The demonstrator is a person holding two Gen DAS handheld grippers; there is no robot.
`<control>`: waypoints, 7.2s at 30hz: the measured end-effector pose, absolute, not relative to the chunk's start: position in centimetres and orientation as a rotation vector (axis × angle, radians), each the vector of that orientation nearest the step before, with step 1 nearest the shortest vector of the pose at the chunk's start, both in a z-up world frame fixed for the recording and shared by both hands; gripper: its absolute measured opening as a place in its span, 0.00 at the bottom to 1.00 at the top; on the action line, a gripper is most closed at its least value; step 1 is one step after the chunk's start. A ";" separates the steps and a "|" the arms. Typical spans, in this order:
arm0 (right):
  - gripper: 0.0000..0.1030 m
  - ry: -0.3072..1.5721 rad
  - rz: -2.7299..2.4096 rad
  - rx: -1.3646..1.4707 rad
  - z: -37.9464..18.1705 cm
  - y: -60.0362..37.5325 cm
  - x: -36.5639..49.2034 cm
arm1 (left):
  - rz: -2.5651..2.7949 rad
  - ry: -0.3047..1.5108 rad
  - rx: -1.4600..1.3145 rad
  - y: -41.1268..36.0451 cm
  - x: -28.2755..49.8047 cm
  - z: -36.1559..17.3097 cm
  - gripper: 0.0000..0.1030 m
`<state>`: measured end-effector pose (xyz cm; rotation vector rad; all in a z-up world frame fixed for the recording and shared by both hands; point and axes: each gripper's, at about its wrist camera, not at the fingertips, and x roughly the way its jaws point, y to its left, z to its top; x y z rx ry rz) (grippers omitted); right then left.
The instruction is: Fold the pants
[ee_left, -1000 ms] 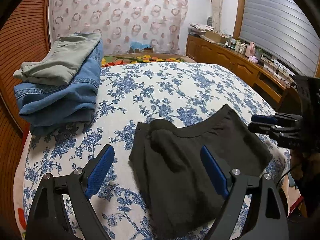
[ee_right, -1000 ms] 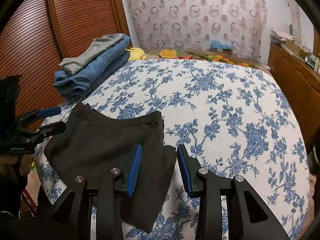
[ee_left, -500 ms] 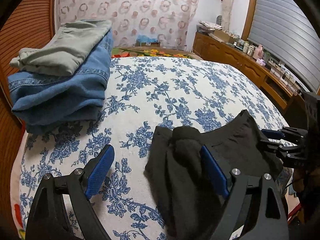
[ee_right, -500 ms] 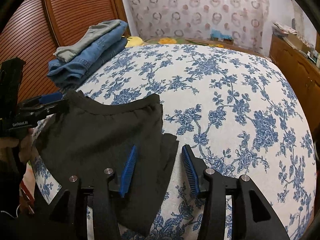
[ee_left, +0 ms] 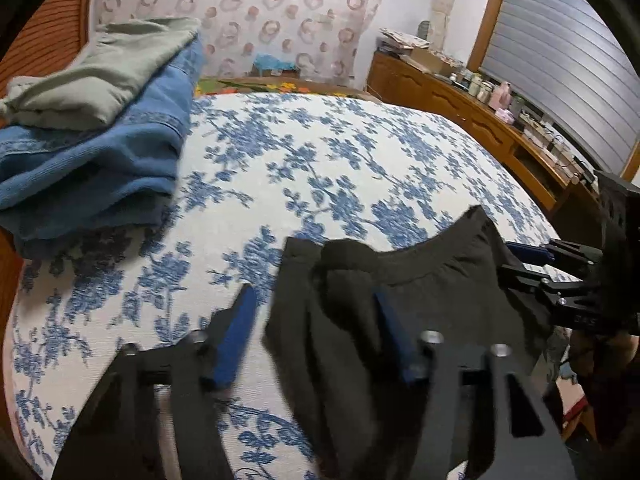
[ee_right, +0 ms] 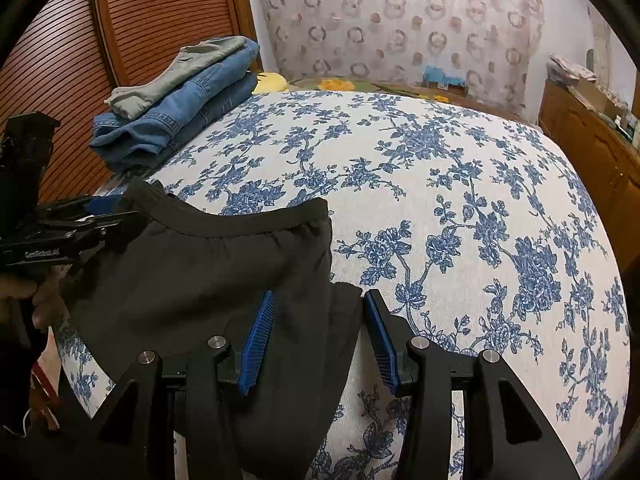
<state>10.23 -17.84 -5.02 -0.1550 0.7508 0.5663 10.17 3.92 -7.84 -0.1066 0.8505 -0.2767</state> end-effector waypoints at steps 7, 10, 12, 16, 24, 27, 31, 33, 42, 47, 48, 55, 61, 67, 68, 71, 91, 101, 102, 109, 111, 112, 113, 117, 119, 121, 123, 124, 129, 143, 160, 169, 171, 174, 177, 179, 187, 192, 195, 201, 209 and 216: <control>0.47 0.749 0.561 -0.167 -4.9 -17.9 9.7 | -0.277 0.862 -0.110 3.8 10.6 -8.0 0.54; 0.47 0.748 0.563 -0.176 -4.9 -17.9 9.6 | -0.280 0.863 -0.109 3.8 10.6 -8.0 0.48; 0.37 0.747 0.578 -0.184 -4.9 -17.9 9.4 | -0.300 0.869 -0.119 3.8 10.7 -8.0 0.35; 0.24 0.754 0.610 -0.188 -4.9 -17.7 9.3 | -0.316 0.869 -0.136 3.7 10.6 -8.0 0.31; 0.12 0.748 0.632 -0.150 -4.9 -18.1 9.3 | -0.334 0.841 -0.149 3.7 9.8 -7.6 0.18; 0.10 0.732 0.635 -0.125 -4.7 -18.5 9.1 | -0.327 0.805 -0.128 3.3 8.8 -6.7 0.15; 0.10 0.696 0.634 -0.124 -4.1 -18.6 8.3 | -0.326 0.744 -0.116 2.9 7.3 -5.2 0.13; 0.10 0.674 0.636 -0.123 -3.7 -18.6 7.9 | -0.327 0.716 -0.106 2.7 6.5 -4.4 0.13; 0.10 0.576 0.638 -0.106 -1.5 -19.7 6.3 | -0.341 0.601 -0.084 2.3 4.3 -0.9 0.13; 0.10 0.534 0.638 -0.104 -0.4 -20.4 5.8 | -0.344 0.555 -0.056 1.7 3.9 0.6 0.13; 0.10 0.528 0.638 -0.104 -0.2 -20.6 5.7 | -0.344 0.549 -0.053 1.6 3.8 0.7 0.13; 0.10 0.494 0.638 -0.118 0.8 -20.9 5.3 | -0.344 0.524 -0.046 1.4 3.9 1.6 0.13; 0.10 0.489 0.640 -0.137 0.9 -20.7 5.8 | -0.336 0.527 -0.039 1.2 4.4 1.2 0.13; 0.10 0.502 0.647 -0.144 0.7 -20.0 6.8 | -0.323 0.538 -0.042 1.3 5.2 0.8 0.13; 0.10 0.503 0.650 -0.143 0.8 -19.9 7.1 | -0.320 0.538 -0.041 1.3 5.3 0.9 0.13; 0.10 0.503 0.659 -0.144 1.2 -19.6 7.8 | -0.310 0.536 -0.038 1.4 5.7 1.3 0.13; 0.10 0.452 0.703 -0.190 5.0 -17.4 13.7 | -0.260 0.483 -0.036 3.2 9.0 4.3 0.13; 0.10 0.427 0.735 -0.221 6.0 -15.7 16.5 | -0.222 0.458 -0.051 4.9 10.2 5.2 0.13; 0.10 0.423 0.740 -0.226 6.2 -15.4 16.8 | -0.215 0.456 -0.055 5.1 10.4 5.2 0.13; 0.10 0.389 0.781 -0.274 7.4 -12.9 19.3 | -0.154 0.457 -0.075 7.5 11.6 5.2 0.13; 0.10 0.383 0.794 -0.281 7.6 -12.1 20.3 | -0.138 0.454 -0.077 8.1 12.0 5.3 0.13; 0.10 0.380 0.801 -0.285 7.7 -11.7 20.7 | -0.131 0.454 -0.079 8.4 12.2 5.3 0.13; 0.10 0.377 0.808 -0.290 7.8 -11.3 21.1 | -0.124 0.452 -0.084 8.9 12.4 5.3 0.13; 0.10 0.369 0.826 -0.309 8.1 -9.7 22.9 | -0.096 0.445 -0.098 10.4 13.3 5.5 0.13; 0.10 0.361 0.832 -0.322 8.3 -8.7 23.8 | -0.083 0.440 -0.102 11.0 13.6 5.5 0.13; 0.10 0.346 0.842 -0.334 8.6 -8.0 24.6 | -0.062 0.428 -0.105 11.6 14.0 5.8 0.13; 0.10 0.329 0.858 -0.342 8.9 -7.1 25.4 | -0.040 0.413 -0.104 12.2 14.2 6.0 0.13; 0.10 0.322 0.865 -0.348 8.9 -6.7 25.9 | -0.031 0.407 -0.108 12.5 14.3 6.1 0.13; 0.10 0.298 0.879 -0.371 8.6 -5.3 27.8 | 0.014 0.376 -0.118 13.6 14.7 6.3 0.13; 0.10 0.245 0.936 -0.497 6.8 2.7 32.6 | 0.200 0.343 -0.165 16.3 14.0 3.8 0.13; 0.20 0.310 1.002 -0.466 5.5 6.4 35.3 | 0.318 0.412 -0.227 17.6 14.2 0.5 0.13; 0.39 0.376 1.088 -0.421 5.0 4.5 35.2 | 0.333 0.448 -0.247 18.1 14.5 -0.3 0.14; 0.39 0.399 1.097 -0.438 4.5 4.4 35.4 | 0.335 0.451 -0.248 18.1 14.5 -0.4 0.14; 0.39 0.431 1.090 -0.453 3.7 4.5 36.3 | 0.339 0.459 -0.252 18.4 14.6 -0.4 0.15; 0.39 0.451 1.058 -0.448 3.3 4.8 37.7 | 0.342 0.468 -0.250 18.5 14.8 -0.6 0.15; 0.39 0.467 1.054 -0.434 3.3 5.0 38.4 | 0.341 0.473 -0.250 18.5 14.8 -0.6 0.15; 0.39 0.477 1.053 -0.407 3.1 5.8 37.8 | 0.358 0.484 -0.235 18.3 14.8 -0.6 0.29; 0.39 0.478 1.059 -0.392 2.7 5.0 37.2 | 0.355 0.489 -0.235 18.8 14.5 -0.6 0.66; 0.39 0.479 1.061 -0.381 2.6 4.7 36.8 | 0.337 0.474 -0.247 19.1 14.1 -0.4 0.80; 0.40 0.479 1.072 -0.372 2.6 4.3 36.2 | 0.361 0.483 -0.228 19.5 13.7 -0.4 0.97; 0.62 0.485 1.069 -0.364 2.6 3.7 35.3 | 0.348 0.516 -0.226 19.3 13.2 -0.6 0.99; 0.72 0.493 1.056 -0.349 2.7 2.7 33.9 | 0.365 0.526 -0.203 18.8 12.2 -0.8 0.99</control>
